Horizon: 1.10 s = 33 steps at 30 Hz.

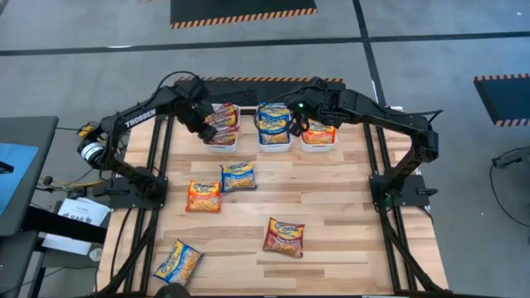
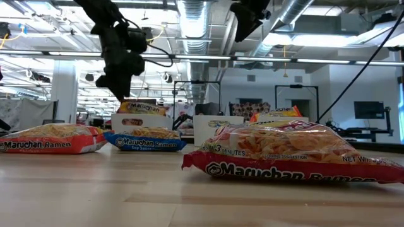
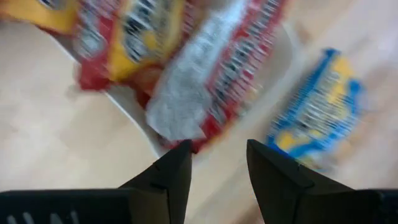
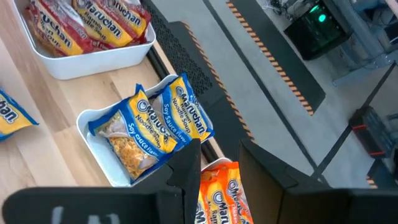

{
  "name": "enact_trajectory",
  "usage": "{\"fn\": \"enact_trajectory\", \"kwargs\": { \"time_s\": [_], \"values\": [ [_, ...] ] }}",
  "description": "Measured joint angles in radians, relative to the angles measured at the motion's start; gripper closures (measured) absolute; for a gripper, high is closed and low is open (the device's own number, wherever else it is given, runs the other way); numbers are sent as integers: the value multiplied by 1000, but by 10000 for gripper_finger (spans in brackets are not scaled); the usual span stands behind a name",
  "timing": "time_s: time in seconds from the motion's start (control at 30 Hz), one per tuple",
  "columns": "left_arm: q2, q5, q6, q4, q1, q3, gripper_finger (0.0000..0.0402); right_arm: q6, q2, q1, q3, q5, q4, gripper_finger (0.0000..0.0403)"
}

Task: Sort Maruchan noodles
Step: Put the top red noodle pack into the top left white bin, then put the top blue noodle pack into the top middle white bin

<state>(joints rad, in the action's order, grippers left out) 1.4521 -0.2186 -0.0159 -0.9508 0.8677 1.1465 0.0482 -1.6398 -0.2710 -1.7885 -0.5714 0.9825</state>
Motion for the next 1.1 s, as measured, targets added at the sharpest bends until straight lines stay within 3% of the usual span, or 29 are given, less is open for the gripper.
{"fn": "enact_trajectory", "kwargs": {
  "time_s": [0.1, 0.3, 0.67, 0.77, 0.9, 1.1],
  "values": [
    [2, 72, -3, 99, 6, -60, 262, -21, -4, -1, 0, 2, 3, 271],
    [6, 73, -2, 132, 36, -118, 262, -23, -2, -1, 0, 2, -4, 271],
    [6, -18, 30, 81, 60, 4, 262, -23, -2, -5, 0, 2, -28, 271],
    [6, -33, 81, 4, 60, 47, 262, -23, -2, -5, 0, 21, -28, 271],
    [5, -133, 140, -198, 72, 172, 262, -26, -2, -7, 0, 109, -26, 271],
    [-4, -335, 163, -399, 71, 358, 262, -185, 8, -20, 0, 378, 35, 271]
  ]
}}
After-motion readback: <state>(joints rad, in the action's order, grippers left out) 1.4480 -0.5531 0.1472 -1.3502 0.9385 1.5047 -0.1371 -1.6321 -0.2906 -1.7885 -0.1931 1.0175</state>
